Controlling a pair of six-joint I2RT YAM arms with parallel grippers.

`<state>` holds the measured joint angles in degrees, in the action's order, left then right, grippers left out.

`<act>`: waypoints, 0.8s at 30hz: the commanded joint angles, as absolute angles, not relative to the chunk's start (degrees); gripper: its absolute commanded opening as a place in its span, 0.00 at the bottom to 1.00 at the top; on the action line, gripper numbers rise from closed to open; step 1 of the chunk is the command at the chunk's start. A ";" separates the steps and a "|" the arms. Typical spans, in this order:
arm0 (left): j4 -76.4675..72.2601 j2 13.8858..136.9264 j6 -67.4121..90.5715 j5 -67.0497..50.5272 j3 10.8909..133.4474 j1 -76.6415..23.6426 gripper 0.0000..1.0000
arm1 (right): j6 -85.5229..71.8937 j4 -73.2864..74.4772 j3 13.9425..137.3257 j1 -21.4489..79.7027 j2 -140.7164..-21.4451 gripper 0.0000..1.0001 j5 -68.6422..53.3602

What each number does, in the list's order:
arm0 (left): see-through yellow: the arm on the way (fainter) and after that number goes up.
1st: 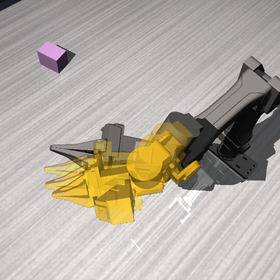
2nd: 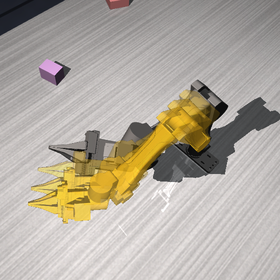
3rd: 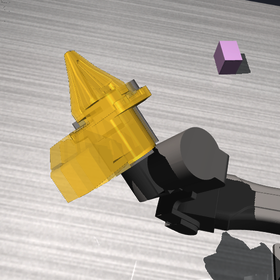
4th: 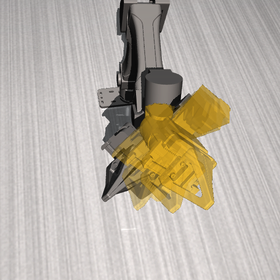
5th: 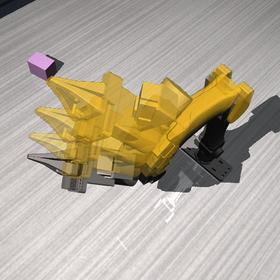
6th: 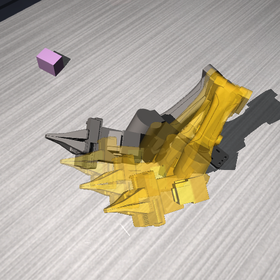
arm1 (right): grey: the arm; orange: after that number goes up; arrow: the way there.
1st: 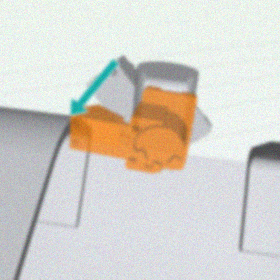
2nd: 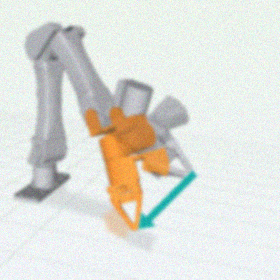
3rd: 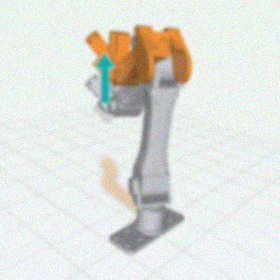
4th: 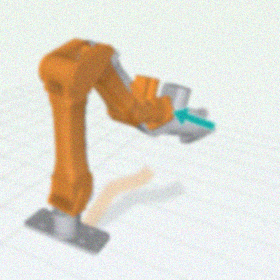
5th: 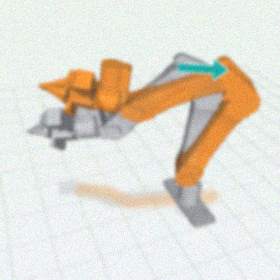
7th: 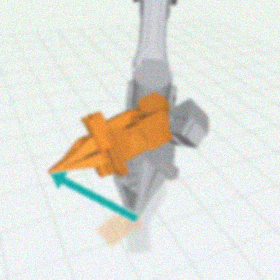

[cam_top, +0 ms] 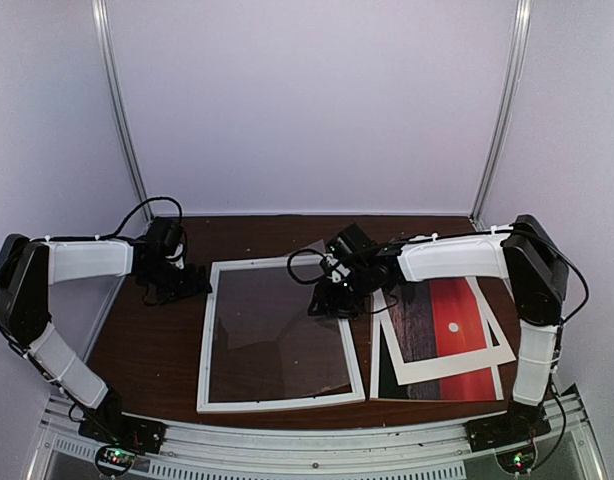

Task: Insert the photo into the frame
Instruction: Place the glass panel at the frame body.

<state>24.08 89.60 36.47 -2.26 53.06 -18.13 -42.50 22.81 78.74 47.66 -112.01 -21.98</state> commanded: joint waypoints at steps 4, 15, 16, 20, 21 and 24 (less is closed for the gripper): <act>22.94 90.09 35.58 -2.54 53.88 -18.72 0.91 | -41.10 25.87 80.33 47.72 -112.38 0.48 -18.86; 22.87 90.33 35.51 -2.64 54.05 -18.90 0.91 | -39.12 29.68 80.56 47.70 -112.84 0.49 -15.67; 22.88 90.34 35.50 -2.65 54.01 -18.97 0.91 | -38.91 30.04 80.55 47.68 -112.85 0.49 -15.52; 22.85 90.28 35.31 -2.71 54.04 -18.98 0.91 | -38.04 31.37 80.30 47.72 -112.34 0.49 -14.11; 22.87 90.28 35.07 -2.81 54.12 -19.11 0.91 | -37.80 31.76 80.17 47.74 -112.17 0.49 -13.61; 22.94 90.42 34.34 -2.61 54.55 -19.65 0.91 | -36.95 33.10 79.96 47.72 -111.46 0.49 -11.70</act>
<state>24.08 89.71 36.07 -2.39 53.06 -18.59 -38.81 30.50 78.85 47.66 -112.16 -15.84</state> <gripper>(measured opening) 0.909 0.490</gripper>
